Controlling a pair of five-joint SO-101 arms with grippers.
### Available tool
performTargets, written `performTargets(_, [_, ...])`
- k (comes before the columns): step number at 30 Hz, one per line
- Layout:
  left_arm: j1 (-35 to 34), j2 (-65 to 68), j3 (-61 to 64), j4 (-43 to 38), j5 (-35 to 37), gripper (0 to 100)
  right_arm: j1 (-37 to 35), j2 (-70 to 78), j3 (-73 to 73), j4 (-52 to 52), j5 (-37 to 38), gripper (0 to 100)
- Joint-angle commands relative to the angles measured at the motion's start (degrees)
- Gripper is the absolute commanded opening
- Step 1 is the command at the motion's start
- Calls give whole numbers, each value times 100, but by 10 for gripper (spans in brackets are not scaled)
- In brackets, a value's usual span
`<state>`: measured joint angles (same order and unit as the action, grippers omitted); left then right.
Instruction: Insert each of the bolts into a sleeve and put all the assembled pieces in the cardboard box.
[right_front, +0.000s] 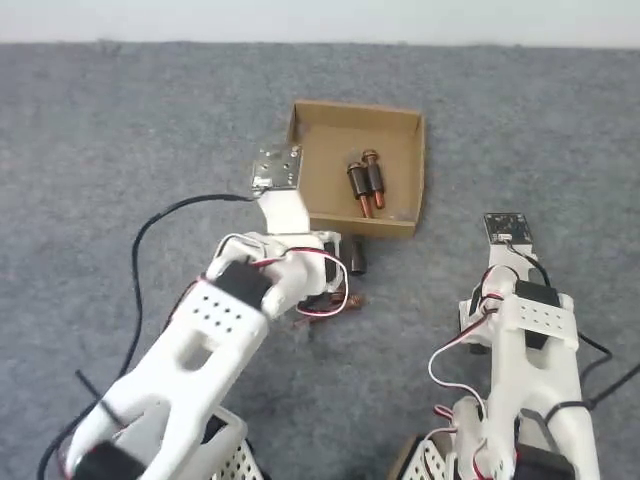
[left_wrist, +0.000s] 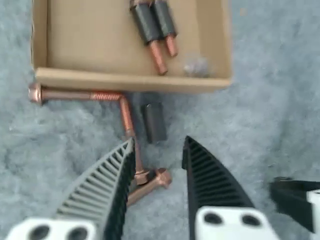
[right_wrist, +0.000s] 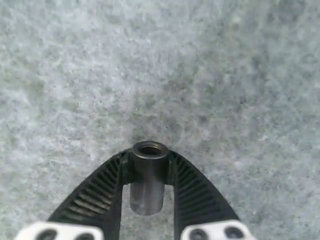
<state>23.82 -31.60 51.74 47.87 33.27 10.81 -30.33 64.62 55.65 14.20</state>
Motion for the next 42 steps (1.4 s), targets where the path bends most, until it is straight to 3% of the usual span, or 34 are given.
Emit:
performTargets(1, [0,791,-488,-246,79,130,57,-198,0,-84,88,7])
performTargets(14, [-26,3481,-1771,-466,79,114,57,-198,0,-154,88,7])
performTargets(21, [-448,4229,-2316,-466,79,111,57,-198,0,-110,308,7])
performTargets(25, [-352,4290,-2343,-440,70,94,66,-198,0,-110,325,7])
performTargets(28, [-281,4290,-2343,-448,35,4,66,-198,0,-110,325,7])
performTargets(36, [-264,4229,-2334,-422,35,11,84,-198,0,-136,343,7])
performTargets(42, [-316,3147,-2308,202,44,11,84,-198,0,-154,352,7])
